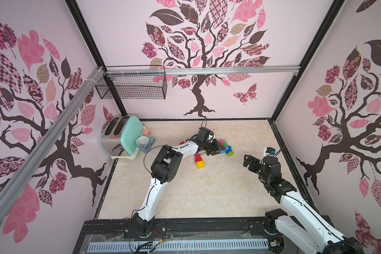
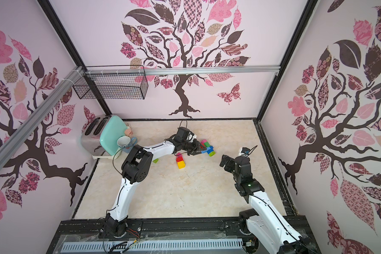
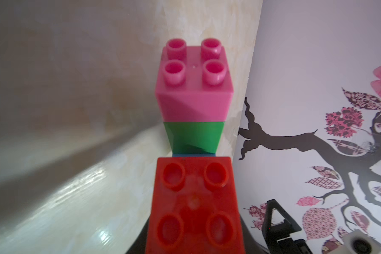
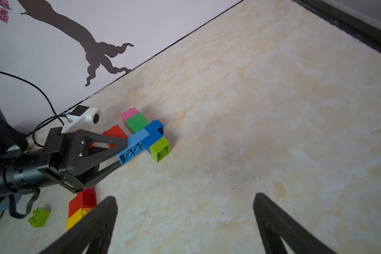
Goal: Assemble the number 4 with lego
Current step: Place the lego brick at the center of the board.
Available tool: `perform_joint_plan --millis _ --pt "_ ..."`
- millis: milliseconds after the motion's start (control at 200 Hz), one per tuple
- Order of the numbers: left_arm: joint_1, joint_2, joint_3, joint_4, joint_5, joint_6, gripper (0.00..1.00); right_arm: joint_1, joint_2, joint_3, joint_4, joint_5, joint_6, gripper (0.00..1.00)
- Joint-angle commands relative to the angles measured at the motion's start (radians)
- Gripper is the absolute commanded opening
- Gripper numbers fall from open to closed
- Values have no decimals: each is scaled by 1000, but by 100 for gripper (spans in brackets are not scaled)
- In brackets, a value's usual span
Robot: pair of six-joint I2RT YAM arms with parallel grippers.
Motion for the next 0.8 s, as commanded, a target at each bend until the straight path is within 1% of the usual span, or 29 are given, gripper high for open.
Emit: perform_joint_plan --millis 0,105,195,250,380,470,720,795 --pt "14 25 73 149 83 -132 0 -3 -1 50 0 -24 -22 99" --pt "23 49 75 154 86 -155 0 -3 0 51 1 -29 -28 99" --pt "35 81 73 220 98 -225 0 -2 -1 47 0 -35 -37 99" --pt "42 101 82 223 103 -249 0 -3 -5 42 4 -48 -42 100" --pt "51 128 108 223 95 -231 0 -3 -11 38 13 -73 -43 99" --pt "58 151 130 182 91 -203 0 -3 -13 38 16 -83 -45 100" --pt "71 198 155 176 101 -198 0 -2 -9 36 7 -91 -48 99" --pt "72 199 157 174 90 -193 15 -4 -7 39 4 -91 -50 100"
